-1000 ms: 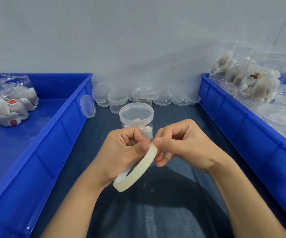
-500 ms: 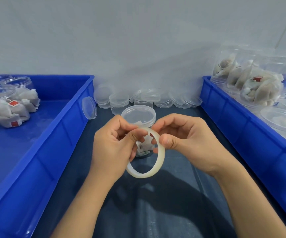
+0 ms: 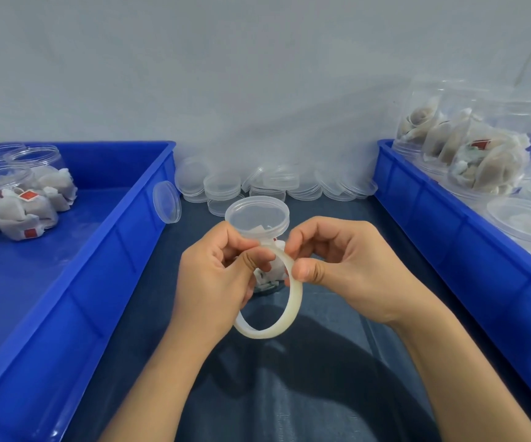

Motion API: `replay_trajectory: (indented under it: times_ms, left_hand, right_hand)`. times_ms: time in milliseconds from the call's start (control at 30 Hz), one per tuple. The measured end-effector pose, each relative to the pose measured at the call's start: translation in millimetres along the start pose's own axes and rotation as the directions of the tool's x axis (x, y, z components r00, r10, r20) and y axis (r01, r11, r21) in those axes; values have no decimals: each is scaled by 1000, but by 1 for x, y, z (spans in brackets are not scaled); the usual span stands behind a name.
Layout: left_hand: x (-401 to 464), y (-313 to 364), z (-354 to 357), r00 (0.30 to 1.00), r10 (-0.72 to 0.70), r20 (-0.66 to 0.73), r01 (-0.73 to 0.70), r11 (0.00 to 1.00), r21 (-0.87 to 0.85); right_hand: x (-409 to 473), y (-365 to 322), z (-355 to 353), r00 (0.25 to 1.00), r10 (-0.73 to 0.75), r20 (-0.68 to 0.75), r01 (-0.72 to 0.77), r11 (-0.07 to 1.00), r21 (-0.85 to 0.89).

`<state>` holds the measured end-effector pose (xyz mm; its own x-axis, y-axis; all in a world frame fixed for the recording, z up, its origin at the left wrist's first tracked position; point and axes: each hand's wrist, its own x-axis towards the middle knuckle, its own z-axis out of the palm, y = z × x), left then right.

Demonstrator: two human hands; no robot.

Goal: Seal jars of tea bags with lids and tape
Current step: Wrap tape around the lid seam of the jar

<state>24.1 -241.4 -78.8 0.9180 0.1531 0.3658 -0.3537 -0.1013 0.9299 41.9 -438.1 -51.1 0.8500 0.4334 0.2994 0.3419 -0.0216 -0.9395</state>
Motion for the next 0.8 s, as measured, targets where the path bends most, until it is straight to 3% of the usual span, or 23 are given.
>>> replay_trajectory:
  times_ms: [467, 800]
  left_hand:
    - [4, -4, -4, 1000, -19, 11, 19, 1000, 20]
    - [6, -1, -11, 938, -138, 318, 176, 980, -94]
  right_hand:
    - [2, 3, 1, 995, -9, -100, 2, 997, -72]
    - [-4, -2, -8, 999, 8, 52, -5, 998, -61]
